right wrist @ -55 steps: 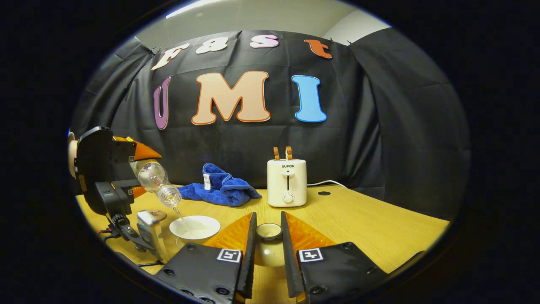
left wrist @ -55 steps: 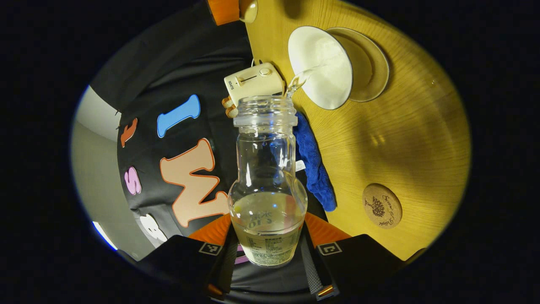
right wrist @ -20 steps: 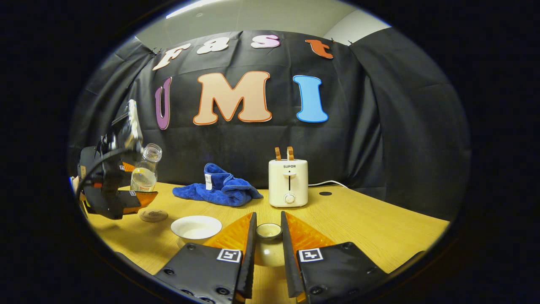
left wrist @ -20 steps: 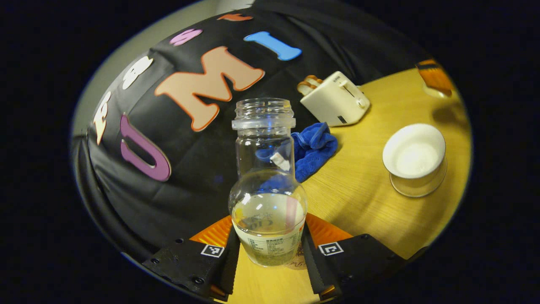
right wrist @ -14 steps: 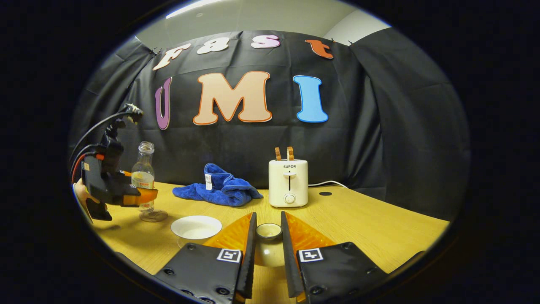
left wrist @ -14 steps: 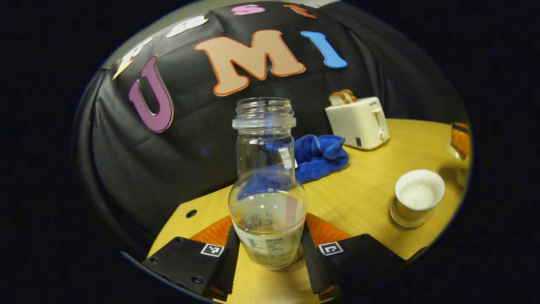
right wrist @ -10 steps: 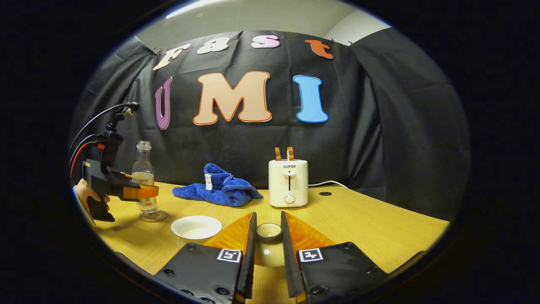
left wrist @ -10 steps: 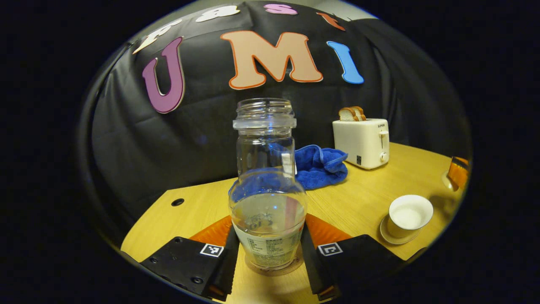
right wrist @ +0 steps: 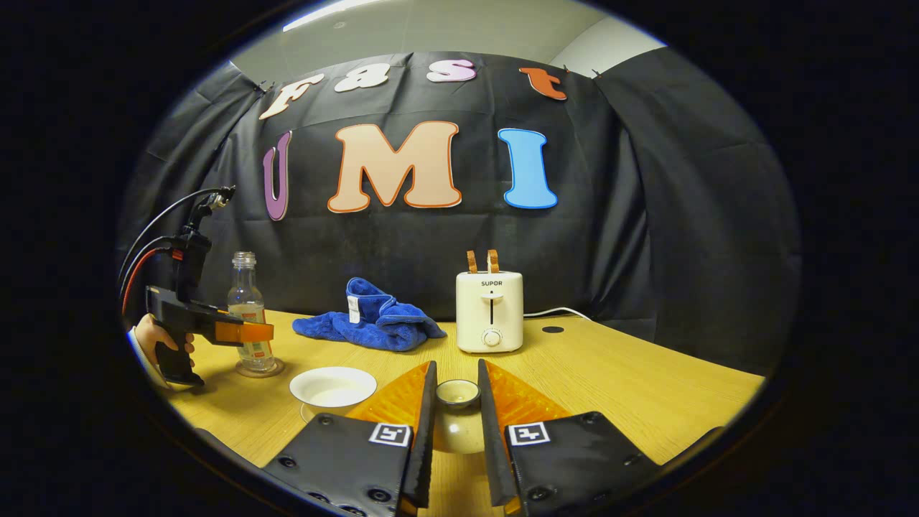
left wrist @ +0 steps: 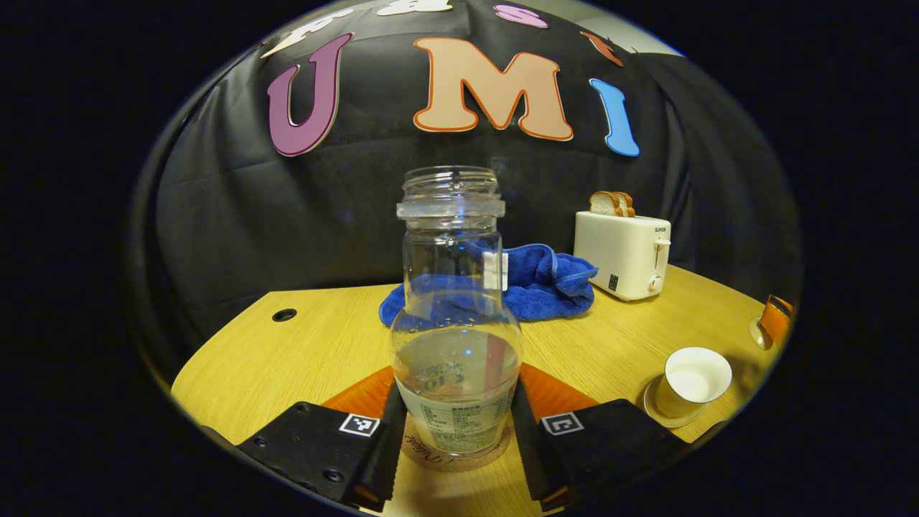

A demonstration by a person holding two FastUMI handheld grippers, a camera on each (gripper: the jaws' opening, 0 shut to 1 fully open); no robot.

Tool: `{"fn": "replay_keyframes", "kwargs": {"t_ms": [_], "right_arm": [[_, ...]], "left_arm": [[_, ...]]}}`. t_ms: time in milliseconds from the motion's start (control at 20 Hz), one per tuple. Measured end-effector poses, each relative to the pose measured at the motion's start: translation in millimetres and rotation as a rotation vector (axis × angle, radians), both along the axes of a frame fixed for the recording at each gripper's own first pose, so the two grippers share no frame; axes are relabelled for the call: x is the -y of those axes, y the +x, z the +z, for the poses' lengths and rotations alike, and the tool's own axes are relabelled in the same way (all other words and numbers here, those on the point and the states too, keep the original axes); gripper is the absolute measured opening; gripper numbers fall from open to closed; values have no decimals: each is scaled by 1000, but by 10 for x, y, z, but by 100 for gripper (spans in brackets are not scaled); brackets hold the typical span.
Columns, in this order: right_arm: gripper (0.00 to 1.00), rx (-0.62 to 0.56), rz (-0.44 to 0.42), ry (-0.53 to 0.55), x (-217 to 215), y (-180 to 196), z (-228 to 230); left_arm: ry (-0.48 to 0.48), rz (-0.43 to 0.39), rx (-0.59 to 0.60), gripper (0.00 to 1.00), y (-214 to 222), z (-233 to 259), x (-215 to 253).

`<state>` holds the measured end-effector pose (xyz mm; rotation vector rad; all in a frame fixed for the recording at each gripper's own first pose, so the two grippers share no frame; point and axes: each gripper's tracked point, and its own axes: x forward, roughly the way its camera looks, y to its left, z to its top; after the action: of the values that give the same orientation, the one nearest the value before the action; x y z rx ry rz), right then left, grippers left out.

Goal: Open the teacup lid with one hand, grasp the water bottle and pour water into the teacup with the other hand; after pouring, place the water bottle on the coaster and then close the teacup lid.

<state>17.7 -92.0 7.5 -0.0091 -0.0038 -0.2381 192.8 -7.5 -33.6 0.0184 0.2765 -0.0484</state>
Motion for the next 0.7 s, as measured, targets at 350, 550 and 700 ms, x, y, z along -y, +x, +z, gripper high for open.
{"fn": "replay_keyframes", "kwargs": {"t_ms": [350, 550, 700], "right_arm": [[35, 0, -1, 0, -3, -3, 7], [35, -1, -2, 0, -2, 5, 5], [35, 1, -1, 0, -2, 1, 6]], "left_arm": [[-30, 6, 10, 71, -45, -21, -46], [-9, 0, -4, 74, -42, -110, -38], [-3, -1, 41, 80, -91, -22, -20]]}}
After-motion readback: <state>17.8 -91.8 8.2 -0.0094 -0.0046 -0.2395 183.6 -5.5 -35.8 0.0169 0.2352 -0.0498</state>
